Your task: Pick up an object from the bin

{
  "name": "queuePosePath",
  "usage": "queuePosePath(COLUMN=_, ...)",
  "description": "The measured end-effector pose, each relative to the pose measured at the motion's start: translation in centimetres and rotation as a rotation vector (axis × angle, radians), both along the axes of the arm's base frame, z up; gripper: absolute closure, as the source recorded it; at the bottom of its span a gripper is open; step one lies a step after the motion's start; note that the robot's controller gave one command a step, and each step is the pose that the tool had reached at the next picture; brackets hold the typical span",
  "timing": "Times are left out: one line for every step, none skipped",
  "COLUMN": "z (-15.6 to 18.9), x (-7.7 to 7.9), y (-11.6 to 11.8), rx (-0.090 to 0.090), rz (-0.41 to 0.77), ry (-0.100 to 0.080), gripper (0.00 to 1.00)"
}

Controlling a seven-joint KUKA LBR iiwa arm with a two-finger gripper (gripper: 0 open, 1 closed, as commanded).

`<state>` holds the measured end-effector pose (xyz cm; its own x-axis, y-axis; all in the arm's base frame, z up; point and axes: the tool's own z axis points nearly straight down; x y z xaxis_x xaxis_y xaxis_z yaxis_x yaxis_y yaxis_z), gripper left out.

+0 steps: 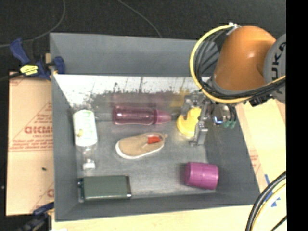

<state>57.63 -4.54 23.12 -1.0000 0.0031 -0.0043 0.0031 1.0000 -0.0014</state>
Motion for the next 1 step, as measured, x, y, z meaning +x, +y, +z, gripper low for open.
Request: queuePosePath(z=-9.99, x=-0.32, y=5.11, rx=0.0, rz=0.18, ry=0.001, gripper=0.0)
